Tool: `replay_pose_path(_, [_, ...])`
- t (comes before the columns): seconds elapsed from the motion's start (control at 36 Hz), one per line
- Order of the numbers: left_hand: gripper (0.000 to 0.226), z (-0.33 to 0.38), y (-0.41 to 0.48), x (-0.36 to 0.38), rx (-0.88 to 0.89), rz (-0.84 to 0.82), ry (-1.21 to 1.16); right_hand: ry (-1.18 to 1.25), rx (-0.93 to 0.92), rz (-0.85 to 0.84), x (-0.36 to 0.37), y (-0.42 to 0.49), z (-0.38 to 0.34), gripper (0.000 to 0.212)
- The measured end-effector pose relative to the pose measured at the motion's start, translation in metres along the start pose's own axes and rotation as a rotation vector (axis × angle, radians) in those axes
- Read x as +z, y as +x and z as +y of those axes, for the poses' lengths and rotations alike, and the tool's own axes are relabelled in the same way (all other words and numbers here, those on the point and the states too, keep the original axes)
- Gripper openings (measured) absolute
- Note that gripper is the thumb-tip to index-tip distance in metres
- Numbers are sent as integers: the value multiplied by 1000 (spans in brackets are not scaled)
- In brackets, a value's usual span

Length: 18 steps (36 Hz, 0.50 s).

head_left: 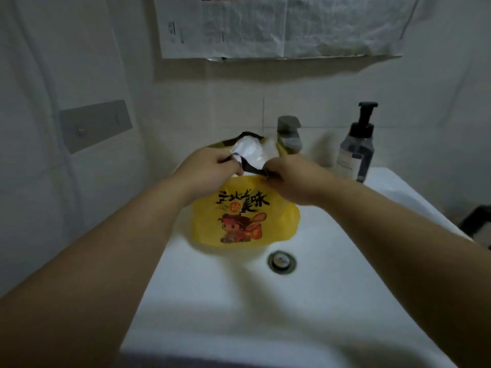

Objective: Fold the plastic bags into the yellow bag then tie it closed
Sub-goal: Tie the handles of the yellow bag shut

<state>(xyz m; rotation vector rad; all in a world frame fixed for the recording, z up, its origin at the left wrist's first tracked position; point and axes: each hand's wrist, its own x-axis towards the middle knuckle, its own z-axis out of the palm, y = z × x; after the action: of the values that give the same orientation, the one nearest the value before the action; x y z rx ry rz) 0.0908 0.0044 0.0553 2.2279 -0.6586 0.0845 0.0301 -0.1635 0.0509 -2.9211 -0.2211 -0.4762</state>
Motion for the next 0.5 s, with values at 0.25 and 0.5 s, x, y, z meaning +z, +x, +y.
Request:
replay_pose_path(0.25, [45,-23,-64,59,-7,-172,5,43,76,-274,47,-87,-13,24])
replay_pose_path(0.5, [58,5,-67,79,116,-360,354,296,195,-332,38,-109,-6,32])
